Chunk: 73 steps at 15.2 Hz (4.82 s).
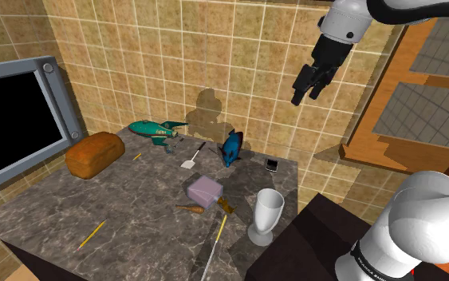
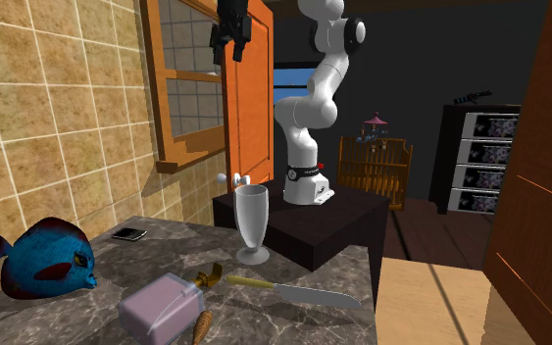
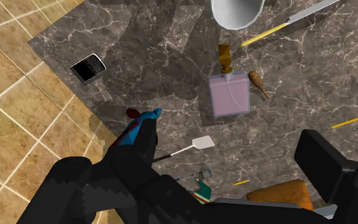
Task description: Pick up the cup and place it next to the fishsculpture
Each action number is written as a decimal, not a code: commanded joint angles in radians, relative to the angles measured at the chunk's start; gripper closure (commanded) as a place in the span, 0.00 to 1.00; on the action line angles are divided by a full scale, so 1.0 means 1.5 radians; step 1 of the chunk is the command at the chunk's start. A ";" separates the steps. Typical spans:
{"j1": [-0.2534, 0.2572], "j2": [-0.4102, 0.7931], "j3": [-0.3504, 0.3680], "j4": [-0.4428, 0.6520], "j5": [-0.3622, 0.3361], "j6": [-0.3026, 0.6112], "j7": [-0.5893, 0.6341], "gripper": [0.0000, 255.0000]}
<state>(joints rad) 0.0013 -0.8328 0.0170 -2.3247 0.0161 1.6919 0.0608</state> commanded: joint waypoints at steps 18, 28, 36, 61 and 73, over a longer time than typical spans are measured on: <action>0.048 0.022 0.111 -0.334 0.071 0.317 0.102 0.00; 0.081 0.208 0.196 -0.427 0.119 0.572 0.173 0.00; 0.061 0.315 0.215 -0.437 0.108 0.689 0.182 0.00; 0.076 0.213 0.195 -0.418 0.116 0.568 0.171 1.00; 0.080 0.104 0.171 -0.365 0.107 0.407 0.165 1.00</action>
<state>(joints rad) 0.1210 -0.6680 0.2755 -2.8815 0.1777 2.3208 0.3076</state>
